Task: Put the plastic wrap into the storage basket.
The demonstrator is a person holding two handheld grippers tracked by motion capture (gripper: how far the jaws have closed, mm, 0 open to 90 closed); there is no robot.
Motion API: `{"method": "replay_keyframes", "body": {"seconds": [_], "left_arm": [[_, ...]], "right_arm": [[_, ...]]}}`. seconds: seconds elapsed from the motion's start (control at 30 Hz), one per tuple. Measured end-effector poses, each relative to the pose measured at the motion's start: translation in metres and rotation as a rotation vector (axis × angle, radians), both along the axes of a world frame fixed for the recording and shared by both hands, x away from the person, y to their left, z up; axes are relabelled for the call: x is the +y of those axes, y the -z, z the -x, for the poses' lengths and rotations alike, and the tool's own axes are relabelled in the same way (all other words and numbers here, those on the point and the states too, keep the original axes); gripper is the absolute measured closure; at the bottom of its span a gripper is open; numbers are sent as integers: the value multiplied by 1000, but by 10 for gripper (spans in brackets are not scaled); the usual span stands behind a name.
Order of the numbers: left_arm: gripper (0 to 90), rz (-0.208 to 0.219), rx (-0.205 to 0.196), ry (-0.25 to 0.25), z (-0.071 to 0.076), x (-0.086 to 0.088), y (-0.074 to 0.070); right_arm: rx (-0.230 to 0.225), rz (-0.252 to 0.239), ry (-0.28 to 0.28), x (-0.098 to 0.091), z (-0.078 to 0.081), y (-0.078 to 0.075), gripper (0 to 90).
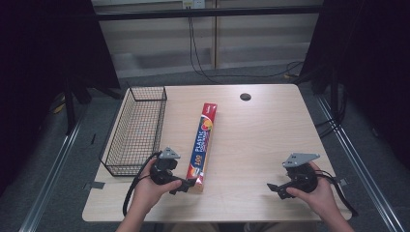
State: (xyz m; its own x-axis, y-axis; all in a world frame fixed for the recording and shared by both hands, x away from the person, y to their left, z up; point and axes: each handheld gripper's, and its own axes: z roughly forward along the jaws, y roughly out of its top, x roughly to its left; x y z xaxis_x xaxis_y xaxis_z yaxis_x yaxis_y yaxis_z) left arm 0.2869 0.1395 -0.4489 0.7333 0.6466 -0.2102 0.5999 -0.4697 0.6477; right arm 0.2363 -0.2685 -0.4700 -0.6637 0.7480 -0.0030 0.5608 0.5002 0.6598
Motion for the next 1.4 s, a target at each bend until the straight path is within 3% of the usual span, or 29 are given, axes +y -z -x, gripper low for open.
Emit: {"method": "replay_keyframes", "body": {"seconds": [0.2, 0.3, 0.4, 0.73, 0.83, 1.2, 1.23, 1.4], "left_arm": [[22, 13, 18, 20, -6, -6, -5], [14, 31, 35, -8, -11, -11, -7], [12, 5, 53, -44, -18, -14, -10], [26, 10, 92, -70, -34, -20, -15], [33, 1, 94, -110, -41, -24, -19], [46, -42, 111, -127, -59, -43, -24], [46, -31, 110, -139, -60, -46, -24], [50, -58, 116, -125, -66, -52, -25]], "right_arm": [[-4, 18, 2, 0, 1, -1, 47], [-7, 16, 8, -1, 0, -1, 51], [-6, -1, 17, -3, -3, -2, 50], [-16, 6, 14, -5, -5, -3, 52], [-18, -4, 27, -7, -4, -6, 52], [-17, -4, 30, -8, -5, -6, 55], [-13, -1, 32, -8, -5, -6, 55], [-18, -8, 30, -8, -5, -6, 54]]}}
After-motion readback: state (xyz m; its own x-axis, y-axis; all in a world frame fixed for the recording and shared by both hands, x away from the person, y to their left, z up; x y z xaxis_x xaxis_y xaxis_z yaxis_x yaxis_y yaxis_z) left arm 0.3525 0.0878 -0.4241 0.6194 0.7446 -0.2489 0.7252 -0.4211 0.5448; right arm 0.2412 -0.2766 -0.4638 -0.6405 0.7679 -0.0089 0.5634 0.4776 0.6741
